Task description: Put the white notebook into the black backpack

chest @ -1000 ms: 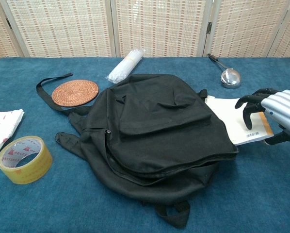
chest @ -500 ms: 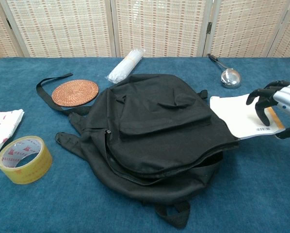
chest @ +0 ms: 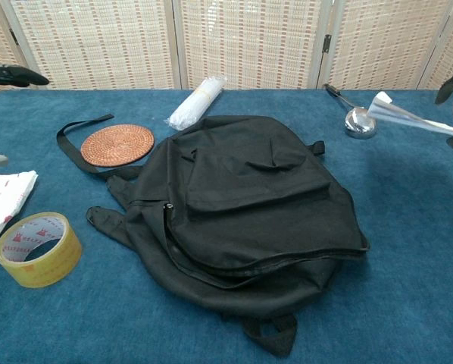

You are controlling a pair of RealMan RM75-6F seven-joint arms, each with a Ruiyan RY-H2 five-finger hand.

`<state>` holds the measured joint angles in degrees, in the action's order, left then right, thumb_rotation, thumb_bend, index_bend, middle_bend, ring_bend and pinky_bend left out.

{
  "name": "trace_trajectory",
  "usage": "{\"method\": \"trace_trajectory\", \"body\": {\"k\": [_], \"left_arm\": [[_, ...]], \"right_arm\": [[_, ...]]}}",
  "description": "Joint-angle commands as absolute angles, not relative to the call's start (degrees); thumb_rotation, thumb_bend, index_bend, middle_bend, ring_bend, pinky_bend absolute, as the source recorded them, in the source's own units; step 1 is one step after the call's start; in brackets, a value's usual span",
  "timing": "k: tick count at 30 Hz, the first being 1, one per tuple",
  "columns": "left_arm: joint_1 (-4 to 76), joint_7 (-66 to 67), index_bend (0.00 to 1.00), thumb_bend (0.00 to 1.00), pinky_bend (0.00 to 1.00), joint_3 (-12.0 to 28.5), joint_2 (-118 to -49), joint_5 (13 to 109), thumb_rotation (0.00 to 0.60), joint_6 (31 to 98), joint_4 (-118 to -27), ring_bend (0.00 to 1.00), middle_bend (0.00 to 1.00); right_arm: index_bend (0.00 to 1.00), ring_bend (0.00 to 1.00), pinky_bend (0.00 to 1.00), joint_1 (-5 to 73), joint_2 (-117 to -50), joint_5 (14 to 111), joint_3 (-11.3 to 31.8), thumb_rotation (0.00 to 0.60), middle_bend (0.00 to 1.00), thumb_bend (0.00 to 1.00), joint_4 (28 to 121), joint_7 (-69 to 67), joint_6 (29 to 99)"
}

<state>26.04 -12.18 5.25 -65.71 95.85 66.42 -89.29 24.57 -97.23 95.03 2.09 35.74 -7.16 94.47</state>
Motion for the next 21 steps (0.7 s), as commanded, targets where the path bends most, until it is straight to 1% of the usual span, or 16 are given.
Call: {"method": "trace_trajectory", "body": {"k": [1,7,11,16,21], "left_arm": [[29.93,-15.14,0.14,0.34,0.00,4.87,-65.19,98.37,0.600,62.95,-89.63,0.10,0.09],[35.72,-16.29,0.15,0.33,0.00,3.77,-67.61,100.80,0.600,57.75,-89.24,0.10,0.09],[37.98,-15.42,0.16,0.33,0.00,3.00,-69.55,101.79,0.600,56.24,-89.55,0.10,0.09],[40.68,-12.45,0.16,0.33,0.00,1.97,-72.50,103.08,0.600,53.98,-89.64,0.10,0.09],[43.71,-11.05,0.16,0.33,0.00,2.25,-76.31,101.95,0.600,51.08,-90.03,0.10,0.09]], "right_arm": [[0.79,0.39,0.25,26.14,-92.98,95.72,3.88,0.600,0.38,0.50,41.78,-3.56,97.12],[0.79,0.39,0.25,28.35,-86.18,97.48,5.53,0.600,0.38,0.50,54.04,3.21,97.69],[0.79,0.39,0.25,29.30,-83.25,98.52,6.06,0.600,0.38,0.50,59.76,6.77,96.90],[0.79,0.39,0.25,30.04,-81.34,99.12,6.70,0.600,0.38,0.50,64.21,9.37,95.76],[0.79,0.39,0.25,30.49,-80.98,99.37,6.94,0.600,0.38,0.50,65.59,10.61,94.42]]}}
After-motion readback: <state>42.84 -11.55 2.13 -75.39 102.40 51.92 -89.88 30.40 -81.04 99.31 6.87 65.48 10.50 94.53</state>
